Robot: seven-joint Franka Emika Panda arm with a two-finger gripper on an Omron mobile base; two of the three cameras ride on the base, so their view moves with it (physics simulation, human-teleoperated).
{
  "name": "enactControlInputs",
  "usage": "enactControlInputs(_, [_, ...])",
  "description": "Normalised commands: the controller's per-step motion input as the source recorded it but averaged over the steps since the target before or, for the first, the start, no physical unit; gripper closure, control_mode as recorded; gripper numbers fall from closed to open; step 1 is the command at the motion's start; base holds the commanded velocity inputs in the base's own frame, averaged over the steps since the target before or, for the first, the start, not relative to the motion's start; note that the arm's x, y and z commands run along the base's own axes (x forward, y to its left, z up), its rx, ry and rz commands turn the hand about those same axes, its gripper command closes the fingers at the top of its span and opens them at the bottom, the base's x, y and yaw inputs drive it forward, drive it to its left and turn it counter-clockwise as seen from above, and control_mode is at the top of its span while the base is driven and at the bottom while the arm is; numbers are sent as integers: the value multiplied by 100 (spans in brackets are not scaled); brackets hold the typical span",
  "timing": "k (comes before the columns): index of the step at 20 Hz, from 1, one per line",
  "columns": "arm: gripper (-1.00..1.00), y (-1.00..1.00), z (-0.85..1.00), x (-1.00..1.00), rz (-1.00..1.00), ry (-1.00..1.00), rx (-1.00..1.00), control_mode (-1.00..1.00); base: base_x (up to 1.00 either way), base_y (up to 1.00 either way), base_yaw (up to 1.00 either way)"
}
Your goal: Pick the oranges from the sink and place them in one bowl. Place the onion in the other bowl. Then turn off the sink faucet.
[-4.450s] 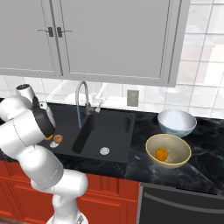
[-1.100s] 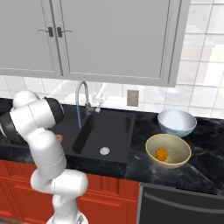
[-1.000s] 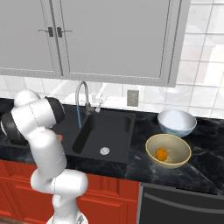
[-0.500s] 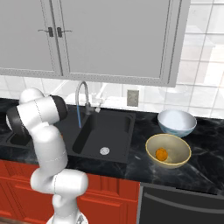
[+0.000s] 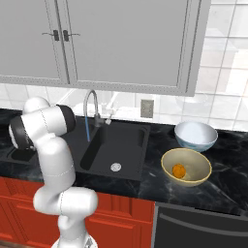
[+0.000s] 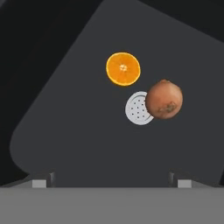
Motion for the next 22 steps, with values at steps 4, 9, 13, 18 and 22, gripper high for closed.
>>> enactControlInputs(4, [-100, 2, -5, 0, 0, 0, 0, -100, 0, 0, 0])
enactControlInputs(9, [-100, 2, -8, 4, 0, 0, 0, -100, 0, 0, 0])
enactControlInputs(13, [-100, 1, -9, 10, 0, 0, 0, -100, 0, 0, 0])
enactControlInputs(18, [-100, 2, -10, 12, 0, 0, 0, -100, 0, 0, 0])
enactControlInputs(22, [-100, 5, -6, 9, 0, 0, 0, -100, 0, 0, 0])
